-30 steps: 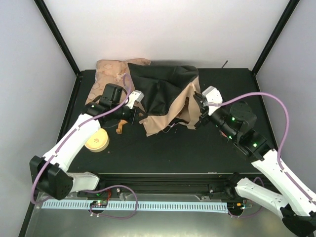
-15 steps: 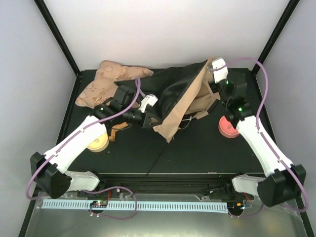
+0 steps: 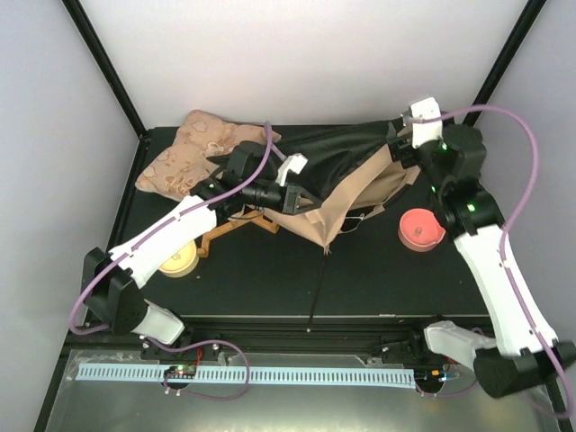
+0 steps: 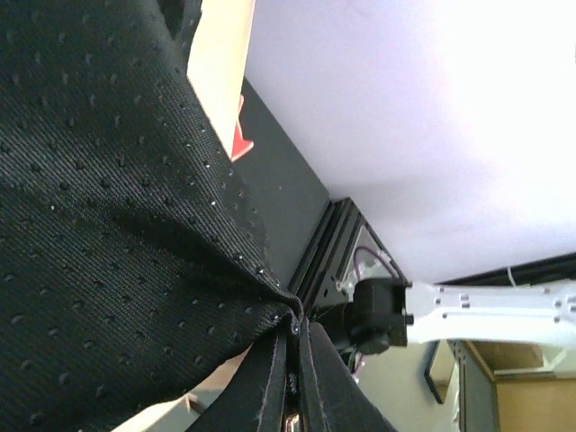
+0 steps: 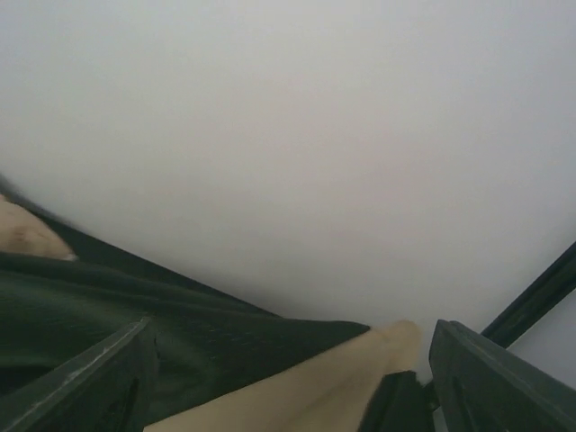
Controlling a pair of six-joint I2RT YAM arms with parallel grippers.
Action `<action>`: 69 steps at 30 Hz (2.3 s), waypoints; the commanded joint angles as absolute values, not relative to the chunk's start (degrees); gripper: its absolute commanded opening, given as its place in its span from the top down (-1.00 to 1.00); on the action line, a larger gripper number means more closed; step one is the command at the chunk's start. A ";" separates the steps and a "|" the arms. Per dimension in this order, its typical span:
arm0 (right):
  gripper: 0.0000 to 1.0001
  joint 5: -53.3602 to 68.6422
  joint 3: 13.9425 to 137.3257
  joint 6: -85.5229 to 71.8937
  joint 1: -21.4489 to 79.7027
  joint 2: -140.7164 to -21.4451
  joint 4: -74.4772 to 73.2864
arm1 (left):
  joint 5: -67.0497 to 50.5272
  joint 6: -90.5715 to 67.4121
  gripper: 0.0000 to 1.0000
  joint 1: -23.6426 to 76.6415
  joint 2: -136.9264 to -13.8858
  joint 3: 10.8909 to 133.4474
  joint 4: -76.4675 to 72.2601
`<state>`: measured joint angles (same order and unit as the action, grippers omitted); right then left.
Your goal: Set up the pet tent
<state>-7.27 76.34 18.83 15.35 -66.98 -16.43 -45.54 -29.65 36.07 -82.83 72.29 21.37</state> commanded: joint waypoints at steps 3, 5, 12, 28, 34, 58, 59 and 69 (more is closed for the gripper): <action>-0.77 0.93 72.73 12.12 21.96 -54.72 -27.48 | -47.89 -31.22 0.97 34.29 -87.36 81.17 18.19; -0.75 8.14 69.30 12.02 23.79 -50.24 -26.82 | -47.97 -30.80 0.97 33.73 -88.18 82.78 18.77; -0.51 34.97 51.26 9.26 24.35 -34.65 -13.90 | -47.73 -25.46 0.97 31.49 -90.58 90.24 28.93; -0.32 61.61 48.49 17.76 27.72 -30.48 -7.78 | -47.50 -25.43 0.97 31.04 -91.80 90.82 30.19; -0.32 55.85 51.12 22.05 38.02 -34.48 -9.90 | -47.12 -25.79 0.97 31.04 -92.15 90.76 29.78; 0.44 34.11 56.47 27.26 62.92 -45.52 -11.73 | -47.10 -26.86 0.97 30.99 -93.08 91.06 29.70; 0.51 34.10 56.53 27.17 63.14 -45.59 -11.63 | -47.13 -26.86 0.97 31.01 -93.08 91.04 29.77; 0.97 29.42 54.97 20.83 63.33 -44.49 -14.80 | -45.29 -28.53 0.97 31.04 -90.28 92.81 35.83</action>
